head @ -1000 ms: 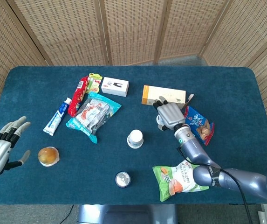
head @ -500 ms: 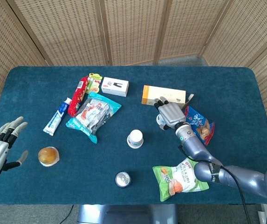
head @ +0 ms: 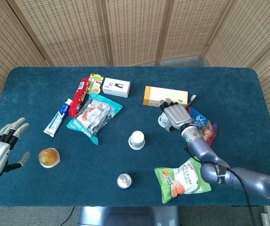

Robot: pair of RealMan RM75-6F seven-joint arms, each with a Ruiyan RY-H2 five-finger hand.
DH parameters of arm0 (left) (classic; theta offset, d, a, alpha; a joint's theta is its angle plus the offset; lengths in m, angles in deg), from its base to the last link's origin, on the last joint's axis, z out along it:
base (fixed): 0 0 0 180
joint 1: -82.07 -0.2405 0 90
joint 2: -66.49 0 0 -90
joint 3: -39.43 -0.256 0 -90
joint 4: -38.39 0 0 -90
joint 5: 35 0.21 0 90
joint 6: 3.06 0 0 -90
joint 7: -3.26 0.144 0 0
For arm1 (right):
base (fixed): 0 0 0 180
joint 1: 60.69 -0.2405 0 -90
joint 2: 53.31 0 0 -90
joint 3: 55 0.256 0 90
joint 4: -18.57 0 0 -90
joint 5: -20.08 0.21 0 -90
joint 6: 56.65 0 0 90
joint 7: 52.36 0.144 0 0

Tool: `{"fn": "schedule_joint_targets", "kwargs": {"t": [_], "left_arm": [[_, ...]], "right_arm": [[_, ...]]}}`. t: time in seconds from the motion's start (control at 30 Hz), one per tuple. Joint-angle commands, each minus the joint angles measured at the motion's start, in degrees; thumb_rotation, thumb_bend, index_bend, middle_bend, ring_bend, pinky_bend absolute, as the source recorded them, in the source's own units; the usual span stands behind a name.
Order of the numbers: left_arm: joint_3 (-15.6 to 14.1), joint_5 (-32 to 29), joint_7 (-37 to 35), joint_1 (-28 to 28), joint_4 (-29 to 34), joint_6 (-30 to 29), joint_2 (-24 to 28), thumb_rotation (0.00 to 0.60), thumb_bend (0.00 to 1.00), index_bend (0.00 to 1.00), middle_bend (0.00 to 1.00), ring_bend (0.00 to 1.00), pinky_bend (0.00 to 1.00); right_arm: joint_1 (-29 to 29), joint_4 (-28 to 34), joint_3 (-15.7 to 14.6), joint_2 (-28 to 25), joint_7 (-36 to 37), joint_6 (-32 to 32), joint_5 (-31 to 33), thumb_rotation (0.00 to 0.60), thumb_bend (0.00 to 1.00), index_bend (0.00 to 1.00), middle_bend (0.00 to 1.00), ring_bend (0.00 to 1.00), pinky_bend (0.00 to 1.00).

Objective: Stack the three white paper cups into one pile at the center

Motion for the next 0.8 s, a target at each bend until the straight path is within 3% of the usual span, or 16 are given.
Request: {"fn": "schedule_joint_targets", "kwargs": {"t": [0.03,0.47,0.8], "left_arm": [[0.01,0.02,0.04,0.05,0.04,0.10,-0.04,0.600,0.46,0.00,0.00,0.00,0.07],[0.06,0.02,0.11,-0.16,0.04,-0.14,-0.07,0.600,0.46,0.00,0.00,0.00,0.07],[-0.04,-0.27,-0.66,-0.90,-0.51,-0.90,-0.02,0.600,0.46,0.00,0.00,0.00,0.07]], "right_arm": [[0.36,-0.24,-0.16,0.04,0.30,-0.09,-0.24,0.596,0.28,0.03,0.08,0.00,0.24],[1.21,-4.26,-0.22,2.33,2.58,-1.91,-1.41,0.600,0.28,0.10,0.13,0.00,0.29],[0.98,-8.08,-0.55,5.12,3.52,-4.78,-1.37,0.600,0.28,0.27,0.30,0.14,0.51]]}}
